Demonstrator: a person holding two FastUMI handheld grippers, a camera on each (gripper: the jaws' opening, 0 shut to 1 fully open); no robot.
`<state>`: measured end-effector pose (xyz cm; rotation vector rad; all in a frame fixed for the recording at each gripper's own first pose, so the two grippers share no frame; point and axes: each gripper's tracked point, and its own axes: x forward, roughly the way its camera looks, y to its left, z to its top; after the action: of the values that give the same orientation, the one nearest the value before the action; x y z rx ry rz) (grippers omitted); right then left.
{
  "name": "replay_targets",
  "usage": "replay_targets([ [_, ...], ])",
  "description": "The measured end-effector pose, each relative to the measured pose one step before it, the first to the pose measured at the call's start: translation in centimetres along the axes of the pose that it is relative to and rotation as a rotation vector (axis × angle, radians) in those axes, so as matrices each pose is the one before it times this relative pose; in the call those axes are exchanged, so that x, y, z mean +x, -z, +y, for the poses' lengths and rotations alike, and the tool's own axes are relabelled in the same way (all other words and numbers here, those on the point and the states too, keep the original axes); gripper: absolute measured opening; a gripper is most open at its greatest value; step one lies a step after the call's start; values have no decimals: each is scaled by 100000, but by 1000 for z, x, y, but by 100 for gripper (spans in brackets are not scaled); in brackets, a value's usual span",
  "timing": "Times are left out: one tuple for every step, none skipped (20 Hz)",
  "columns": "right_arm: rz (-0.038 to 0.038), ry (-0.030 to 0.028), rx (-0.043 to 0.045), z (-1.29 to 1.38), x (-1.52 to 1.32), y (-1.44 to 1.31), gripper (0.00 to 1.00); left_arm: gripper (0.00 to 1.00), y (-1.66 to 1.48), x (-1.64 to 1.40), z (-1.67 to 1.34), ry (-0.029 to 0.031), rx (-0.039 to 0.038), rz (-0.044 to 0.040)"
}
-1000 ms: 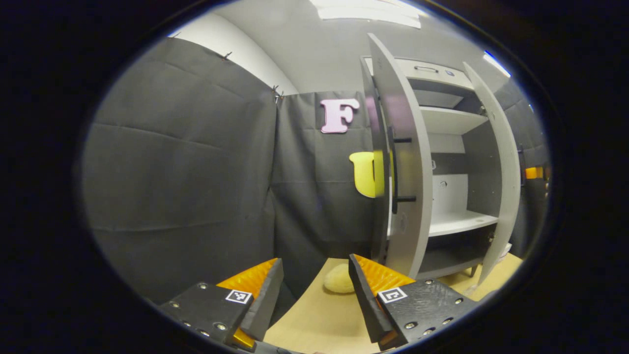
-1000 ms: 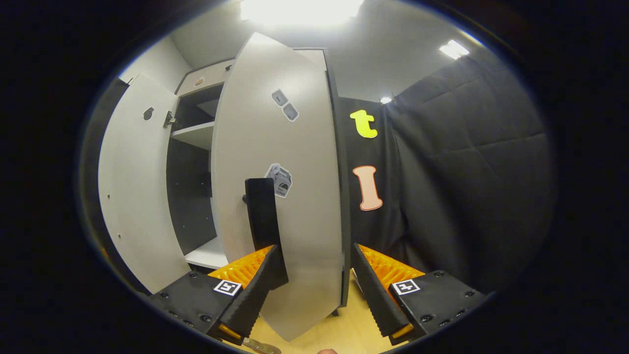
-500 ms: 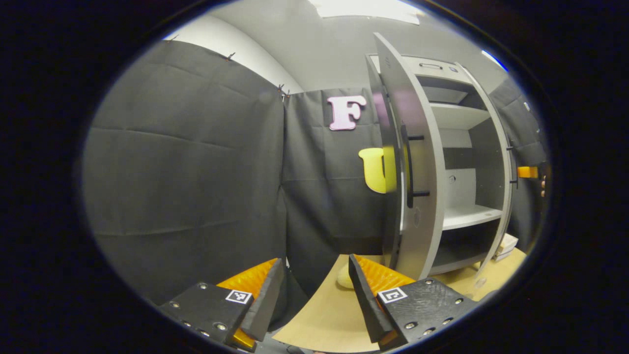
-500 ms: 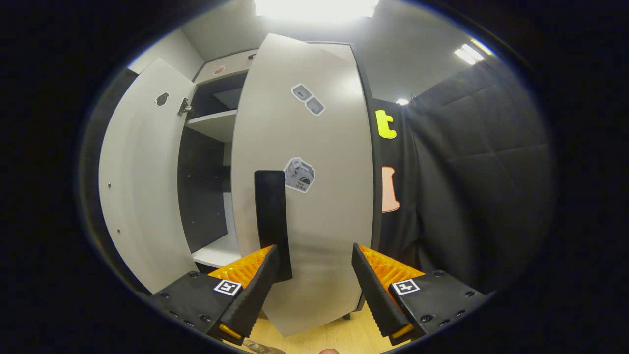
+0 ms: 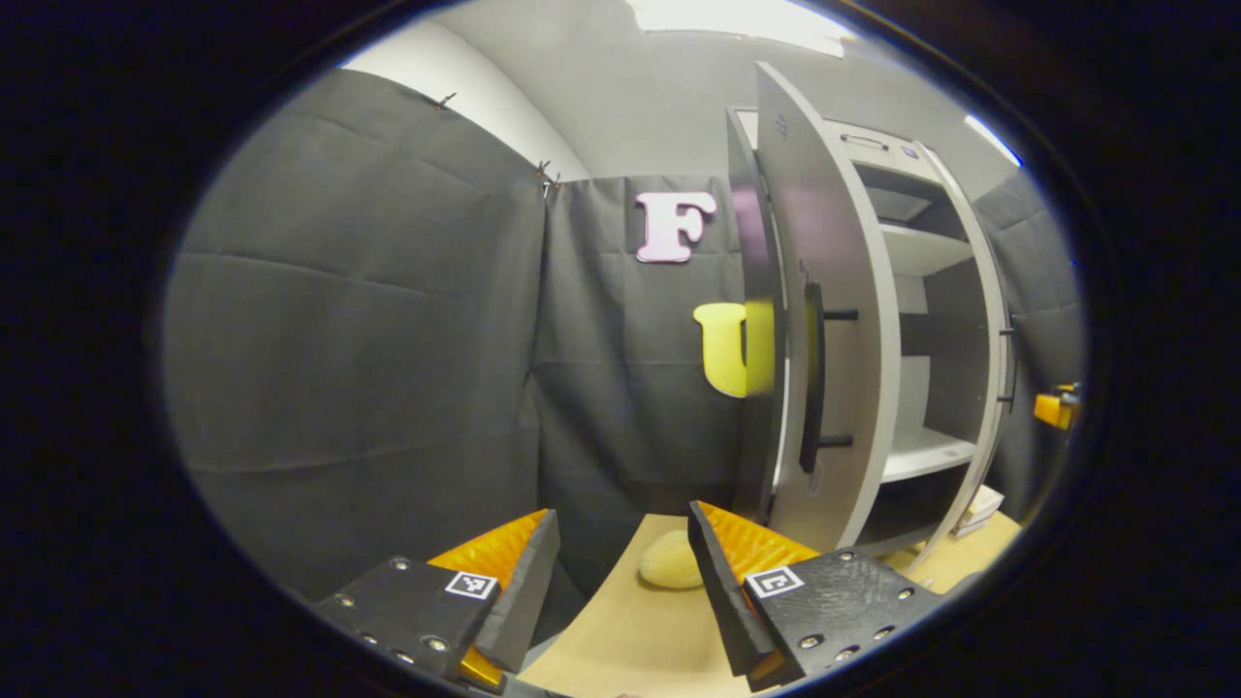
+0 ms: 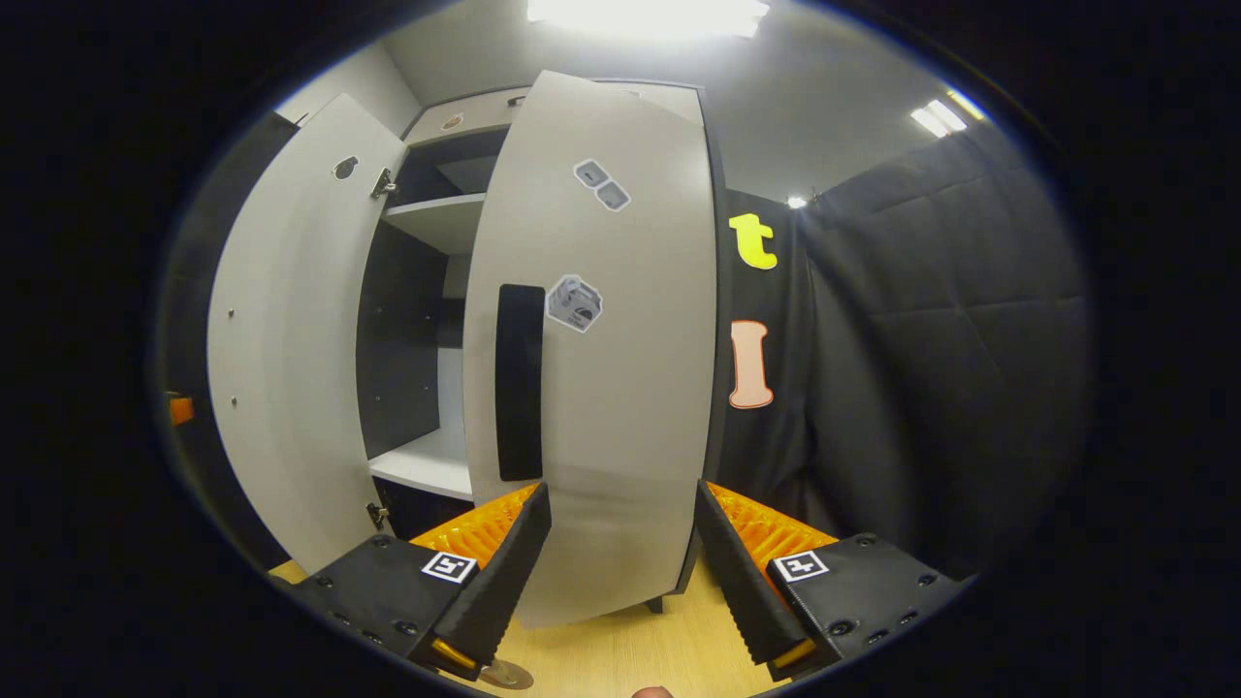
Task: Grasp the bottle in the cabinet with the left hand and place it on the coaster, then close the right door with the right hand and the left door with the left hand.
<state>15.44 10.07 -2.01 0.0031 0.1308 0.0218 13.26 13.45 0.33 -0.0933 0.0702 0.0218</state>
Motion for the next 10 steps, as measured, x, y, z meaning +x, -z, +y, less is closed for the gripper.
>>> replay_targets([
  [958,243,250,-251,-365,530,95,79,-528,559,-303,812,-278,-296],
  [777,533,65,-395,-272,582,95,79,-535,586,-314,700,-27,-534],
  [765,812,-143,-391,-163,453,95,79,-563,609,-391,978,-35,-267],
  [754,902,-67,-446,-266,494,95,79,-357,538,-418,1388,-71,129],
  [750,912,246,-407,-219,368,95,79,-580,578,-416,973,-203,-338],
  [510,833,644,-404,-122,327,95,79,-565,529,-378,1226,-89,-453],
  [434,693,910,-353,-173,246,95,79,-437,414,-514,1228,46,-545],
  [436,626,952,-393,-93,353,95,79,-399,382,-410,849,96,-632],
  [246,696,866,-411,-93,180,95,79,-456,456,-517,900,44,-445],
  [307,587,700,-428,-163,201,95,77,-399,408,-554,721,26,-432],
])
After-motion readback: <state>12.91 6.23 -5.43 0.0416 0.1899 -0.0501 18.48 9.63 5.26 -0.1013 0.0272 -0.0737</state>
